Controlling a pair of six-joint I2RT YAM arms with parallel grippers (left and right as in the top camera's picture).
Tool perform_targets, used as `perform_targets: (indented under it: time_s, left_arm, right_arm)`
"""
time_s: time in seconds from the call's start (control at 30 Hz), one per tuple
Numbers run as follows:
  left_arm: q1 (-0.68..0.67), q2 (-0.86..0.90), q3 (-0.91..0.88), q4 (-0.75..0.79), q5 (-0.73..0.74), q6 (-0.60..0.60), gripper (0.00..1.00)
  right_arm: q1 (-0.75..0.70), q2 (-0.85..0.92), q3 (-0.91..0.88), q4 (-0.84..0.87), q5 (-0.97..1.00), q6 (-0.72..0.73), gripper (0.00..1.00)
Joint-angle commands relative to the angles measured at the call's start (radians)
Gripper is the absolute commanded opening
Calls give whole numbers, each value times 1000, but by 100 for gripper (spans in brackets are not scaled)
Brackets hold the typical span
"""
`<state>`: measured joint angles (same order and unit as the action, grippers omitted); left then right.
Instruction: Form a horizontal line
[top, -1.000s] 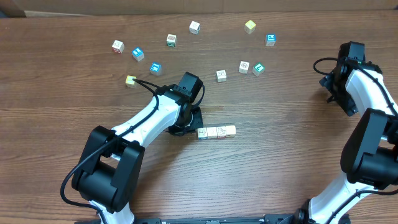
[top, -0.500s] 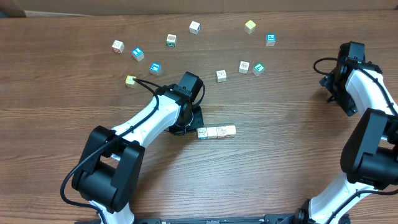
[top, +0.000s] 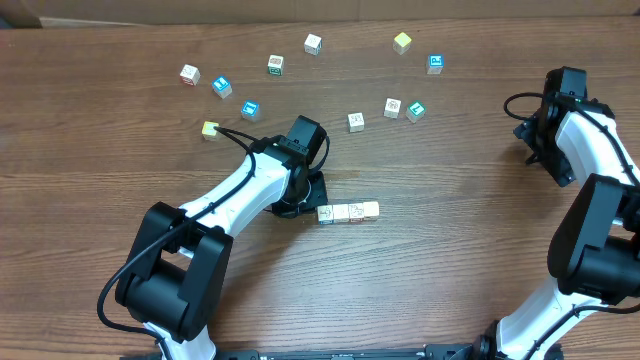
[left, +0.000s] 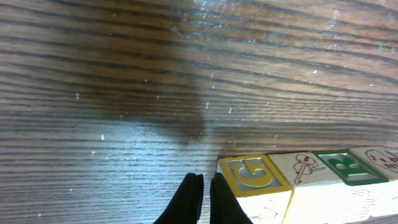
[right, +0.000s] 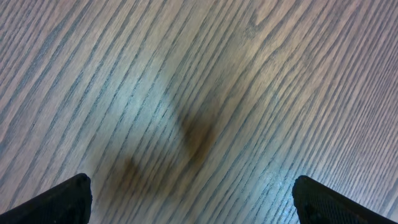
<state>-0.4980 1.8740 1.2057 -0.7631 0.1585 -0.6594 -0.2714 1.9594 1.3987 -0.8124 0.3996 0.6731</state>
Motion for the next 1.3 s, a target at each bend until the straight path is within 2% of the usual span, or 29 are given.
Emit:
perform_targets:
  time_s: [0.0, 0.9, 1.27]
  left_arm:
    - [-8, 5, -6, 2, 19, -18, 4]
    - [-15, 5, -6, 16, 24, -17, 4]
    - [-13, 5, -6, 16, -49, -18, 4]
  right_arm:
    - [1, 14, 20, 3, 10, -1, 100]
    - [1, 14, 20, 3, 10, -1, 100]
    - [1, 14, 20, 3, 10, -1, 100]
